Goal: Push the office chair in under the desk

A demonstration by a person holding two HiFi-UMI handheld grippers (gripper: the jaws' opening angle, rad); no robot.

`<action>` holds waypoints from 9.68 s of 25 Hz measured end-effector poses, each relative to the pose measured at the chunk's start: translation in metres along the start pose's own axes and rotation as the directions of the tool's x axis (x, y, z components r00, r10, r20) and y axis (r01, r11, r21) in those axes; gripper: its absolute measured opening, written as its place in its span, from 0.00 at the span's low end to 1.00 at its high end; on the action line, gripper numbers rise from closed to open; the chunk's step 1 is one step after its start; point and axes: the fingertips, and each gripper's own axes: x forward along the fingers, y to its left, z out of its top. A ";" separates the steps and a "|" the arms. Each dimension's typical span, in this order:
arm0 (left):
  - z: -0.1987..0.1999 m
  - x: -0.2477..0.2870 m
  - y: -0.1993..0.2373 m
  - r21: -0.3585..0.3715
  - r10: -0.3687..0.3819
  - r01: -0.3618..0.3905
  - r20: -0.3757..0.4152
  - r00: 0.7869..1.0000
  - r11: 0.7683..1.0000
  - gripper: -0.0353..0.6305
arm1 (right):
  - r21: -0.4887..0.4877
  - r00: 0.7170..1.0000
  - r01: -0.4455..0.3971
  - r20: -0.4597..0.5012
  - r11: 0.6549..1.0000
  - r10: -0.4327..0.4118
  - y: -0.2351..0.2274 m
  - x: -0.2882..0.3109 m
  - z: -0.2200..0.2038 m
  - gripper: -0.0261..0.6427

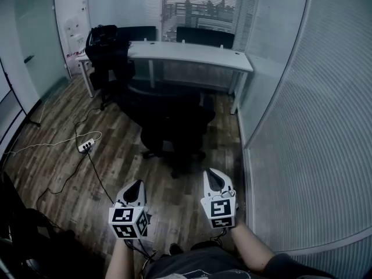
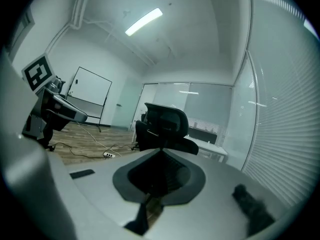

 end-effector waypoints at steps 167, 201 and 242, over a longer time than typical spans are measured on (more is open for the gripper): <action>0.173 0.827 0.143 0.975 -0.061 0.205 -0.200 0.978 0.091 0.39 | -0.626 0.762 0.061 -0.474 0.777 -0.441 -0.410 0.624 -0.080 0.44; 0.276 1.160 0.182 0.979 -0.099 0.192 -0.185 0.978 0.073 0.40 | -0.613 0.726 0.060 -0.515 0.788 -0.455 -0.573 0.920 -0.077 0.44; 0.323 1.300 0.176 0.977 -0.074 0.168 -0.159 0.984 0.133 0.45 | -0.656 0.789 0.069 -0.426 0.752 -0.443 -0.670 1.046 -0.070 0.44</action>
